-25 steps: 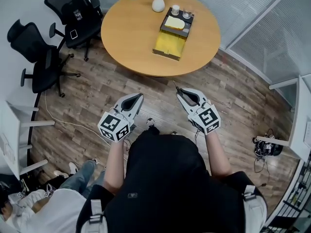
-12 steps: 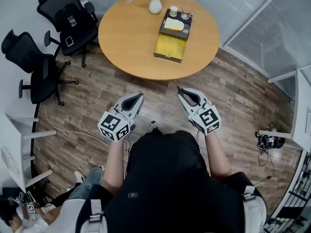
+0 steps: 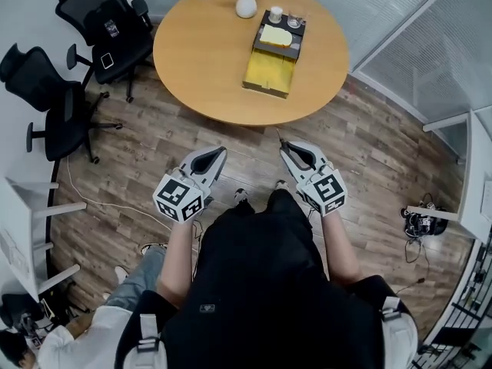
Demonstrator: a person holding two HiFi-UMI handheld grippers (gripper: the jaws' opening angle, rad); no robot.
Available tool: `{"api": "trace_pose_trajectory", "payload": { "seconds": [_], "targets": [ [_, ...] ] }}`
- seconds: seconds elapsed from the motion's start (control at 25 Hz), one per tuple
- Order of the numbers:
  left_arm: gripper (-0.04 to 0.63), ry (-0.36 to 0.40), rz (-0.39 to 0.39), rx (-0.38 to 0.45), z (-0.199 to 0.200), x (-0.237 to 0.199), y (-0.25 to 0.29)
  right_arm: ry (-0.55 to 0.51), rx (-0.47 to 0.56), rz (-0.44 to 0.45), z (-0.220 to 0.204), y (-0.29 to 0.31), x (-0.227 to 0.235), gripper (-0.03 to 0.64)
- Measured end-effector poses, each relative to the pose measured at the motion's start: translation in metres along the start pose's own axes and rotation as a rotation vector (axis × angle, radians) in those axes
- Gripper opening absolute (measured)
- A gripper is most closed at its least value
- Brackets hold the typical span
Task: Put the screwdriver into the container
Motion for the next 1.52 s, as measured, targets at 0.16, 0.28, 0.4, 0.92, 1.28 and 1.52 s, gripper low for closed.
{"api": "trace_pose_trajectory", "payload": {
  "seconds": [0.16,0.28,0.4,0.92,1.28,1.52],
  "targets": [
    [0.005,-0.013,0.028,-0.021,-0.002,0.001,0.010,0.019,-0.003,0.023,-0.005,0.002,0.015,0.058],
    [0.005,-0.017,0.061,-0.018,0.002,0.002,0.020,0.016,-0.016,0.070,-0.009,0.006,0.030,0.058],
    [0.005,-0.019,0.102,-0.007,0.010,0.004,0.032,0.001,-0.013,0.114,-0.006,0.012,0.050,0.058],
    [0.005,-0.014,0.197,0.015,0.049,0.031,0.123,-0.041,0.008,0.223,0.008,0.004,0.158,0.058],
    [0.005,-0.021,0.239,0.022,0.055,0.047,0.178,-0.052,-0.003,0.272,0.000,-0.006,0.220,0.058],
    [0.005,-0.028,0.256,0.015,0.058,0.045,0.195,-0.048,-0.008,0.281,-0.005,-0.003,0.243,0.058]
  ]
}}
Point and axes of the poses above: the fingertips, and each gripper's own axes: y forward along the fingers, x to its right, z out of its top, the point moved 6 cm from there along -y, backward along the fingers, and after that the axes turned 8 degrees about z, right-handed, at the moved point
